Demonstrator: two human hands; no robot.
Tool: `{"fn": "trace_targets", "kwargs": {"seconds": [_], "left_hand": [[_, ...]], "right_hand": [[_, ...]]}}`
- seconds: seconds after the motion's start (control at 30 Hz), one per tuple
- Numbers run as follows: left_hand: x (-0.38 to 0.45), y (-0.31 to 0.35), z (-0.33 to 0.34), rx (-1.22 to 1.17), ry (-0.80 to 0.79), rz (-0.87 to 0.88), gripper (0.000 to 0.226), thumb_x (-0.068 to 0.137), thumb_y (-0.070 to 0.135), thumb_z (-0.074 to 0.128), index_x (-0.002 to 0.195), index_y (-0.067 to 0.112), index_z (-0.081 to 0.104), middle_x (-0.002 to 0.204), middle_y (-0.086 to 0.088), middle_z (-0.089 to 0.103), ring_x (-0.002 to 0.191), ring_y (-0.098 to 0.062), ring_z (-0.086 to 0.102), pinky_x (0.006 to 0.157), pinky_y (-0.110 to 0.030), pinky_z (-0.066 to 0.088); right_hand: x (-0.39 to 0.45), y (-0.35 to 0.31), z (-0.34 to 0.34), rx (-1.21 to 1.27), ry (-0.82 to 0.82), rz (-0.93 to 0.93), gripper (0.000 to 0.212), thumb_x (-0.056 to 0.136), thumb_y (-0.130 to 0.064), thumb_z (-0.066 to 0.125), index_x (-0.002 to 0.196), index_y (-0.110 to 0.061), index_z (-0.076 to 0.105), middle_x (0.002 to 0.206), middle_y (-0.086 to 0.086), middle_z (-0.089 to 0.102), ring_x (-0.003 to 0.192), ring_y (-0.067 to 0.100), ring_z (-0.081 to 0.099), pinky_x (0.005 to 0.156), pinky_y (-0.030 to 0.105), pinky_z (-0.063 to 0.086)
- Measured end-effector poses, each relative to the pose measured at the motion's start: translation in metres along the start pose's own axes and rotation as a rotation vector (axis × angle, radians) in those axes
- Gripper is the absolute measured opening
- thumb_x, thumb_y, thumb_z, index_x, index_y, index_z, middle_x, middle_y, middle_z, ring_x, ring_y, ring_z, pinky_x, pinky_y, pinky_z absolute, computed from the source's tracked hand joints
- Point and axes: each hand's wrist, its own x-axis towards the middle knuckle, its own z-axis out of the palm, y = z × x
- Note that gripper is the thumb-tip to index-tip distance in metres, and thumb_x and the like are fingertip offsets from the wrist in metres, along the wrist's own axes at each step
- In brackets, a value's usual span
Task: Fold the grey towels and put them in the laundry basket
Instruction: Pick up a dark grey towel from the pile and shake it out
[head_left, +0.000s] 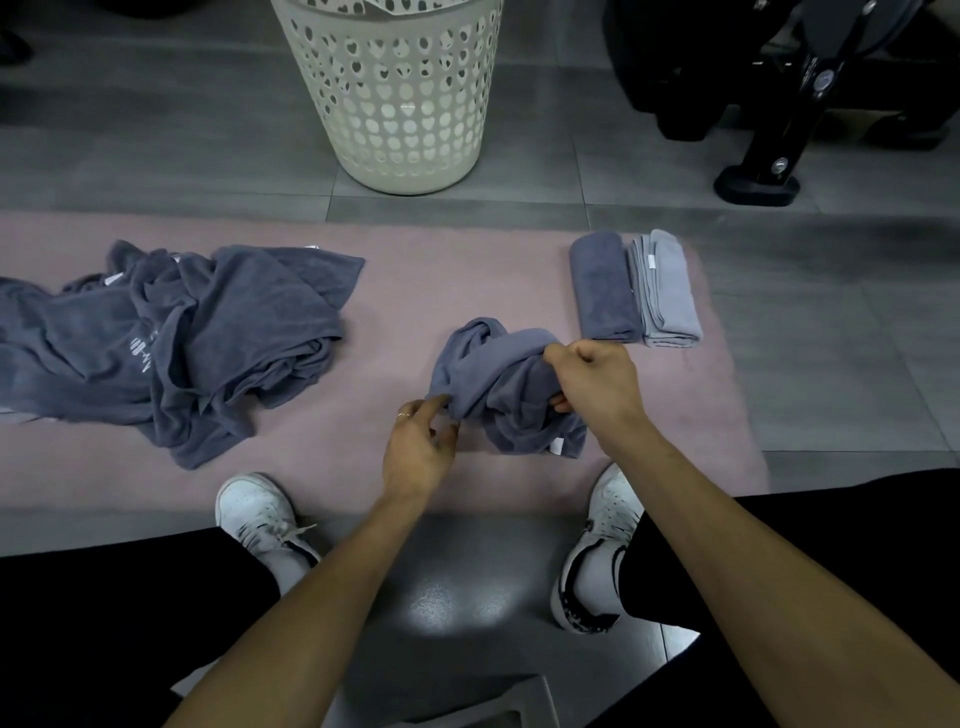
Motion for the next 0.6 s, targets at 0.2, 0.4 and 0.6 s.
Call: {"fn": "trace_targets", "kwargs": {"seconds": [0.2,0.4,0.6], "left_hand": [[0.013,-0.002,0.004,0.035,0.017,0.107,0.032,0.087,0.009,0.062,0.118,0.013,0.067,0.116,-0.007,0.061,0.088,-0.028,0.065,0.083,-0.035,0.053],[0.026,0.005,-0.03,-0.343,0.23,-0.096,0.016,0.094,0.028,0.044,0.091,0.017,0.055,0.081,-0.005,0.068,0.071,-0.027,0.068,0.066,-0.046,0.056],[0.028,0.051,-0.079,-0.452,0.287,0.016,0.016,0.101,0.023,0.046,0.091,0.011,0.049,0.074,-0.008,0.064,0.058,-0.016,0.066,0.053,-0.035,0.056]], "right_hand": [[0.002,0.003,0.002,-0.01,-0.011,-0.033,0.029,0.084,-0.023,0.062,0.06,-0.007,0.054,0.053,0.004,0.05,0.051,0.017,0.052,0.06,0.037,0.057],[0.007,0.009,0.002,-0.317,-0.049,-0.195,0.012,0.08,-0.008,0.056,0.073,-0.018,0.057,0.058,-0.008,0.054,0.054,0.006,0.053,0.049,0.008,0.039],[0.005,-0.013,-0.005,-0.424,0.11,-0.451,0.021,0.09,-0.003,0.051,0.098,-0.006,0.07,0.088,0.016,0.072,0.08,0.035,0.065,0.073,0.043,0.054]]}}
